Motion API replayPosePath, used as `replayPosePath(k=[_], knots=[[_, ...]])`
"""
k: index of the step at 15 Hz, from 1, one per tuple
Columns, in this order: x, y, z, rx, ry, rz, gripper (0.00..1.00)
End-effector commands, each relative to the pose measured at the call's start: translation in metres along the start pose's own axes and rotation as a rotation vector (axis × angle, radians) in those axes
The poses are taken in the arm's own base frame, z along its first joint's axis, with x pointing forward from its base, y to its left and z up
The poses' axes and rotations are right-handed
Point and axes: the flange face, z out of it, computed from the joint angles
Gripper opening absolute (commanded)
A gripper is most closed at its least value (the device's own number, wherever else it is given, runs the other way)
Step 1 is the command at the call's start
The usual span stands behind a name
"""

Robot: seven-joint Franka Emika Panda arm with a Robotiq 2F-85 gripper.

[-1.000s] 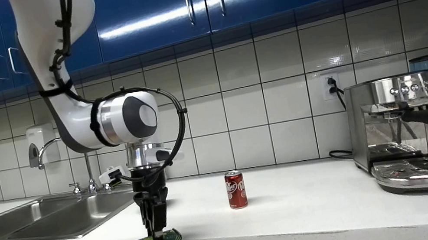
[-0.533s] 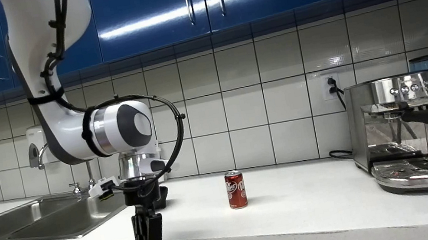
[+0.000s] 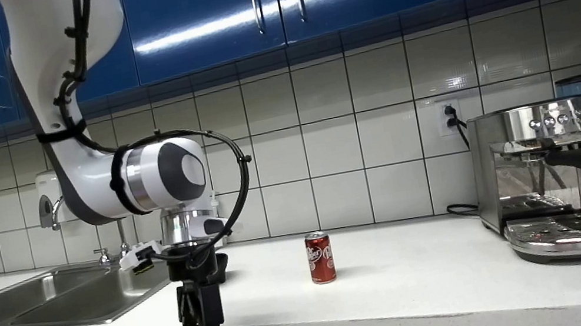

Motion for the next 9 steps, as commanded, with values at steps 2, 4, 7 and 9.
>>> replayPosePath(k=[2, 4, 7, 9], knots=[[0.001, 0.004, -0.017, 0.015, 0.026, -0.021, 1.0], [0.001, 0.004, -0.021, 0.022, 0.032, -0.021, 1.0], [-0.001, 0.006, -0.026, 0.032, 0.037, -0.028, 1.0], [-0.004, 0.008, -0.028, 0.034, 0.034, -0.045, 1.0]])
